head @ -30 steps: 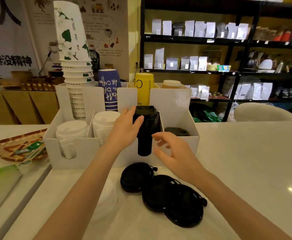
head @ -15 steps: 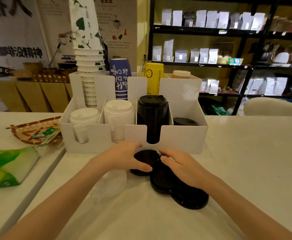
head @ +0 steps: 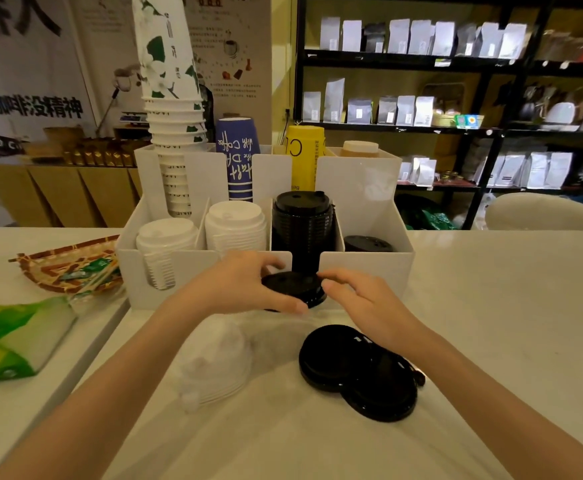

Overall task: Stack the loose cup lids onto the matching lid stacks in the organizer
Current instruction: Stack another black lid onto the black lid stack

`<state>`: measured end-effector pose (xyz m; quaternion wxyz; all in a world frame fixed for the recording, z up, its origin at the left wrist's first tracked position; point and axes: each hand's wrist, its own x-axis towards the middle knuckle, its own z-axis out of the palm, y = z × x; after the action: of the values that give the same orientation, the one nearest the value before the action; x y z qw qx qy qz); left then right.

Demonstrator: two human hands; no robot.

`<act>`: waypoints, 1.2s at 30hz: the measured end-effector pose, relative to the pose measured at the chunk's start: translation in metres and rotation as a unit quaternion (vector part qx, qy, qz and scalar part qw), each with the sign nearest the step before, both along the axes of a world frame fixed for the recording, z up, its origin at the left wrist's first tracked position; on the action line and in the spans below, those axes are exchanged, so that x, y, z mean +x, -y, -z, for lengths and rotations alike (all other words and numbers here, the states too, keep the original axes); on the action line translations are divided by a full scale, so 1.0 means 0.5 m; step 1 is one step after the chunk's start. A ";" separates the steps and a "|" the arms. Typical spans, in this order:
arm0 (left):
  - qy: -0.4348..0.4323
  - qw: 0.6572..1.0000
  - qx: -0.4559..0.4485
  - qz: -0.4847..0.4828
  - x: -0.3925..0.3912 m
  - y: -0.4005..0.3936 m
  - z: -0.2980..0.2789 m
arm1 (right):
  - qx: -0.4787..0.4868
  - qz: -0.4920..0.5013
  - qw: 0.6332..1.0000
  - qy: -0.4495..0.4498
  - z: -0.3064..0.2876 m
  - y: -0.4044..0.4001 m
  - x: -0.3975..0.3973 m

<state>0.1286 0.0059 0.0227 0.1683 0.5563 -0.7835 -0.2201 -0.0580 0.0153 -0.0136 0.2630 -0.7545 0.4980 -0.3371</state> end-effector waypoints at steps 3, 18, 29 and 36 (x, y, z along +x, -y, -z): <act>-0.053 0.997 -0.051 -0.011 0.005 -0.002 -0.038 | -0.051 0.015 0.998 0.044 -0.036 0.007 0.002; -0.358 0.910 -0.202 -0.047 -0.049 0.120 -0.085 | -0.156 0.063 0.957 0.234 -0.122 0.133 0.001; -0.246 0.936 -0.225 -0.113 -0.062 0.170 -0.044 | -0.054 0.012 0.974 0.219 -0.076 0.182 -0.007; -0.216 0.950 -0.195 -0.116 -0.057 0.165 -0.052 | -0.077 0.033 0.974 0.211 -0.081 0.169 0.000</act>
<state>0.0999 -0.0766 0.0487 0.4629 0.5386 -0.6862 -0.1574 -0.0580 -0.0695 0.0269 0.2919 -0.6676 0.4288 -0.5340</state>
